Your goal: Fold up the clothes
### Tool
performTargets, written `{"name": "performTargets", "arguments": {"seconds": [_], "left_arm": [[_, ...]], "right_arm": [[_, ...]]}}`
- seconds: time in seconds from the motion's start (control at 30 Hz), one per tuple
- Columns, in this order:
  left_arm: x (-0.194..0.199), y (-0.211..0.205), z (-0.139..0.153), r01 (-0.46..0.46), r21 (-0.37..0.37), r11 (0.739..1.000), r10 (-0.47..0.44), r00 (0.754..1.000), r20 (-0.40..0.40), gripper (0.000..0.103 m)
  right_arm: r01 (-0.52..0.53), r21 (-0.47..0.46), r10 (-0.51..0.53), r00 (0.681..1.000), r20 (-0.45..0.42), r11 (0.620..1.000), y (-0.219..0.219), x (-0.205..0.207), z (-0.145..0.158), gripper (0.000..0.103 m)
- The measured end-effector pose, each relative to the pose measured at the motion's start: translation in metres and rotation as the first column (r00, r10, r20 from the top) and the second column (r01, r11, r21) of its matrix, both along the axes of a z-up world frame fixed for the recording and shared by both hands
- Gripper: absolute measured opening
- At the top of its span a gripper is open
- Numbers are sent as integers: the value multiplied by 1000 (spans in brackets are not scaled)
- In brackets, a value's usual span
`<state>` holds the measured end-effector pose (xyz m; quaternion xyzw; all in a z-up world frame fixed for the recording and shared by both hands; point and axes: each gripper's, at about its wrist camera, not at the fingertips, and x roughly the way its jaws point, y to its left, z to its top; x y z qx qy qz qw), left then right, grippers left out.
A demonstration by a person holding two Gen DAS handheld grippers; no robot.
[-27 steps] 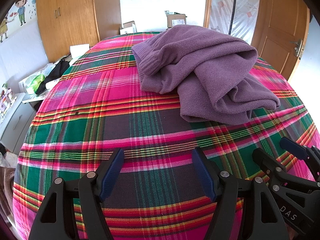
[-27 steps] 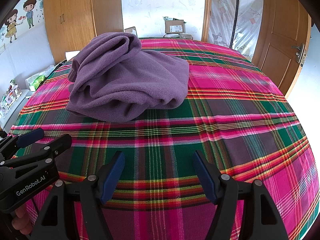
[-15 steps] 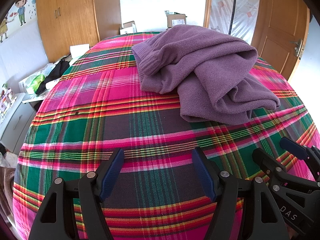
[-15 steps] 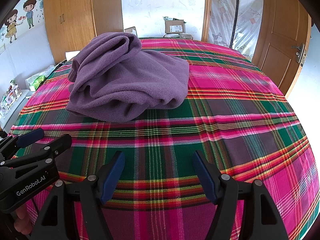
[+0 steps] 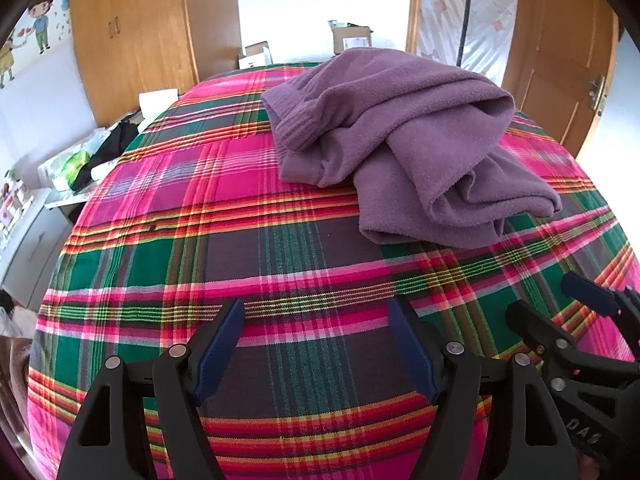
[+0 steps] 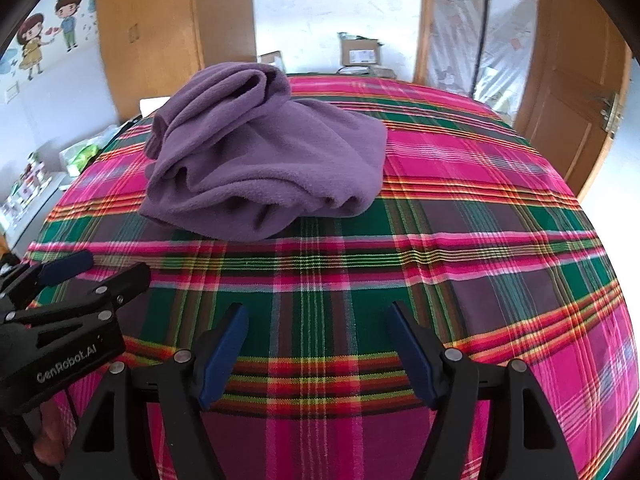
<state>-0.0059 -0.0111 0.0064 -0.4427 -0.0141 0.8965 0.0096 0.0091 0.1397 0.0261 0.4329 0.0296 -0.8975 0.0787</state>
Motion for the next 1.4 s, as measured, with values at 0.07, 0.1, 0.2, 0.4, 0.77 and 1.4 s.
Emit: {"name": "performTargets", "arguments": {"seconds": [0.07,0.1,0.2,0.4,0.77,1.4], "left_arm": [[-2,-5,3,11,6,1000,-11,1000,14,76],[-4,-7,5,16,9,1000,-16,1000,22,76],[-7,-14,9,32,19,999,-33,999,43,76],[-20,-30,66,56,-78,995,-62,995,-81,76],[-59,-26,157,178,-304,936,-251,942,-221,76],[-90,31,82,417,-433,800,-490,869,-69,76]], "right_arm": [[-27,-61,29,999,31,998,11,-4,6,54],[-34,-98,38,999,39,995,18,-6,11,52],[-43,-101,41,999,-23,994,40,-8,41,52],[-43,13,45,978,-202,999,72,-14,122,47],[25,18,-15,903,-429,1000,114,-58,275,43],[-430,-139,441,895,63,892,40,-97,54,43]]}}
